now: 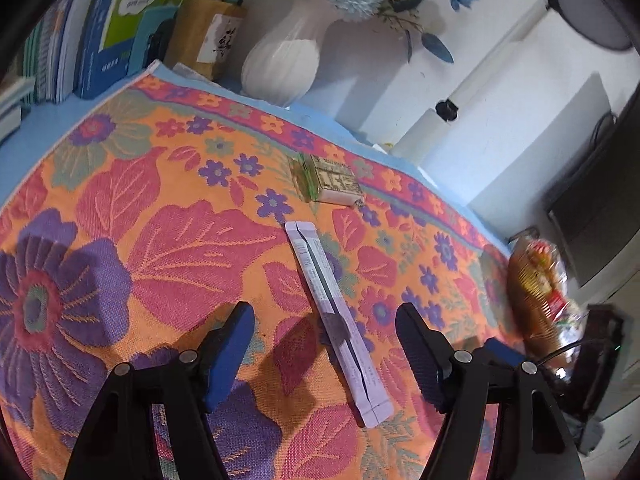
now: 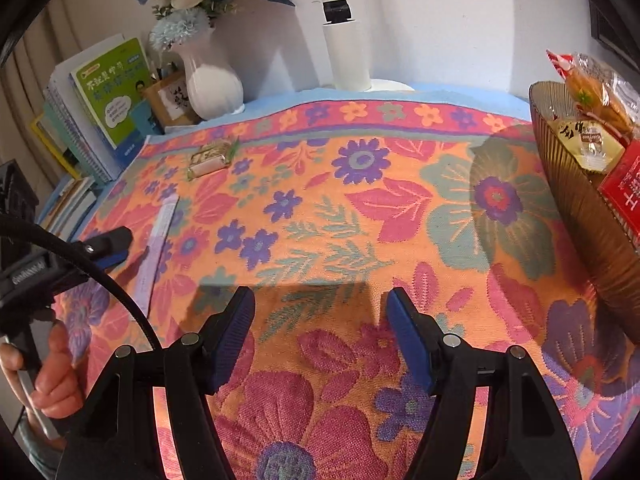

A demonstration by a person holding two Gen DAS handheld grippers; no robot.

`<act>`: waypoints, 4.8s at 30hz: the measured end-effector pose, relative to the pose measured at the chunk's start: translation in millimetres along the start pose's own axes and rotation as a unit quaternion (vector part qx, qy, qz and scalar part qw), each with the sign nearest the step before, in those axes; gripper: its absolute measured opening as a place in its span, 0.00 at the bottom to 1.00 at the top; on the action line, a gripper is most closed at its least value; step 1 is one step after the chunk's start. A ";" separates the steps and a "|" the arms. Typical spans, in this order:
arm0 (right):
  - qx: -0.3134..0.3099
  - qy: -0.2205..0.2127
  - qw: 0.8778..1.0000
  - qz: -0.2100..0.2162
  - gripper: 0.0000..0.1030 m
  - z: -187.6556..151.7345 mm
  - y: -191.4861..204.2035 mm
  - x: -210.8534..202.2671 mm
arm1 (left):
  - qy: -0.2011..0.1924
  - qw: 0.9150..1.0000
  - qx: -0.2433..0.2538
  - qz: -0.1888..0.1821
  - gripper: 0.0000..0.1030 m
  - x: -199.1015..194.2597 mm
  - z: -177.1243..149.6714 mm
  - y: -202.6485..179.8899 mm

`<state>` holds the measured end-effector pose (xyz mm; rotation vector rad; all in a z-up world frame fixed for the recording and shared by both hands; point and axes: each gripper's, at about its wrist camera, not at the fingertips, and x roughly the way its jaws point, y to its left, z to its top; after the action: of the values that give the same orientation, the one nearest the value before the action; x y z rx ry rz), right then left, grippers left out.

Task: Organize snacks
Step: 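Grasp the white stick pack with the left tool while the right tool reaches toward the green-wrapped bar, then grasp the green-edged bar pack with the right tool, then carry both packs over the glass bowl and open both tools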

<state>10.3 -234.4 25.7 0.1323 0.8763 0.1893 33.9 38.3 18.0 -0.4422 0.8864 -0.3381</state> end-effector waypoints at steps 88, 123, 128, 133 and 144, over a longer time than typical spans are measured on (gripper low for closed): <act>-0.048 0.020 0.999 0.006 0.41 -41.5 6.2 -66.1 | 0.018 0.976 0.210 0.060 0.17 -28.1 -32.9 -98.2; 0.175 -0.145 0.953 -0.200 0.59 87.7 -243.3 -186.2 | 0.037 0.909 0.376 -0.177 0.54 80.5 -13.6 -403.2; 0.160 -0.149 0.957 -0.191 0.59 82.0 -227.4 -193.4 | 0.008 0.919 0.355 -0.170 0.54 52.6 -0.5 -375.5; 0.132 -0.144 0.966 -0.169 0.59 78.2 -190.6 -197.2 | -0.015 0.936 0.317 -0.154 0.54 14.5 13.4 -333.1; 0.035 -0.097 0.993 -0.056 0.61 35.5 -49.0 -144.7 | -0.083 0.969 0.229 0.024 0.54 -76.6 12.1 -183.9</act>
<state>-47.3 -315.1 147.2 0.1630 0.6952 0.0394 -20.1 -81.7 168.1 -0.0194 0.6275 -0.4417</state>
